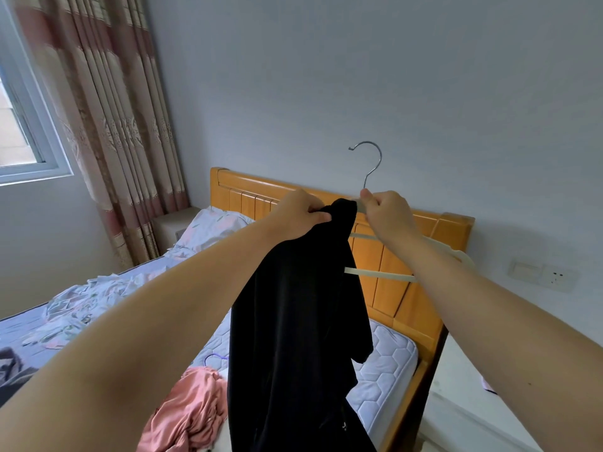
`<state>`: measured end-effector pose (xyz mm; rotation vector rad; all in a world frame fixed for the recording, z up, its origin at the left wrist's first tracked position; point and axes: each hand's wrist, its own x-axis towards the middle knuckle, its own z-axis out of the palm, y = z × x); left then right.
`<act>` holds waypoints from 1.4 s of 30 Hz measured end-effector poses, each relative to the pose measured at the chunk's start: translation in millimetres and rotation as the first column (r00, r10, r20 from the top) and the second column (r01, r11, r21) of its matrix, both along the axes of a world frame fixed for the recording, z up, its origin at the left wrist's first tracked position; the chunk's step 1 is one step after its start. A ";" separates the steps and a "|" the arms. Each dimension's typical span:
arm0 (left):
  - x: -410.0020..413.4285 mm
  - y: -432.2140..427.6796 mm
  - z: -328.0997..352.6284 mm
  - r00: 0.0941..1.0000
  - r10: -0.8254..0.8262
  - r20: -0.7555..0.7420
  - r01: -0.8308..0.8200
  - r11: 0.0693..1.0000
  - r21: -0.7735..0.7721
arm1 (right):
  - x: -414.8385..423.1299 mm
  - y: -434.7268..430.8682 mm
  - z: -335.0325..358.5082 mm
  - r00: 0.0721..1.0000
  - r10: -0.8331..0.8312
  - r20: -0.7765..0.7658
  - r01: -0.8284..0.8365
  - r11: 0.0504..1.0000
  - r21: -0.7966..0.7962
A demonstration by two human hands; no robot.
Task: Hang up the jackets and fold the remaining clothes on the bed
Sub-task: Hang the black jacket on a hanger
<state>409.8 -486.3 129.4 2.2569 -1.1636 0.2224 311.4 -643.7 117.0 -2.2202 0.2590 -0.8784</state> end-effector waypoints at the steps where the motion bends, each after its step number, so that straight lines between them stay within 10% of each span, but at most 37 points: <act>1: -0.3 0.8 -1.6 1.000 -0.010 -0.002 0.010 1.000 -0.001 | 0.6 -1.6 1.1 1.000 0.019 -0.014 -0.019 1.000 0.008; 7: -3.7 2.6 -24.5 0.999 0.034 0.040 -0.041 0.978 0.205 | 7.5 -4.7 -9.3 0.998 0.013 -0.063 -0.020 0.994 -0.111; 13: 14.2 6.3 -22.3 0.961 0.268 -0.075 -0.274 0.958 -0.090 | 5.6 -17.3 -53.7 0.965 -0.135 0.223 0.193 0.945 -0.263; 18: 8.0 1.1 3.6 0.969 0.235 -0.071 -0.245 0.940 -0.238 | 9.4 -18.5 -101.0 0.906 0.096 -0.411 0.033 0.954 0.297; 21: 3.3 -3.8 15.4 0.975 0.211 -0.070 -0.222 0.928 -0.298 | 12.3 -13.9 -117.8 0.845 0.191 -0.500 0.113 0.849 0.517; 30: -16.3 -12.5 33.1 0.986 0.095 -0.140 -0.144 0.908 -0.394 | 22.3 -20.3 -149.9 0.894 0.243 -0.376 0.192 0.551 0.812; 36: -16.7 -14.5 28.2 0.974 0.056 -0.219 -0.150 0.885 -0.441 | 26.2 -10.7 -158.8 0.768 0.601 -0.221 -0.009 0.355 0.935; 39: -10.7 -10.2 25.4 0.967 0.088 -0.239 -0.188 0.880 -0.437 | 26.5 -9.5 -152.0 0.648 0.694 -0.313 -0.028 0.433 0.901; 42: -1.1 1.7 18.2 0.950 0.125 -0.285 -0.242 0.873 -0.423 | 29.4 -14.4 -143.1 0.636 0.489 -0.596 -0.024 0.785 0.619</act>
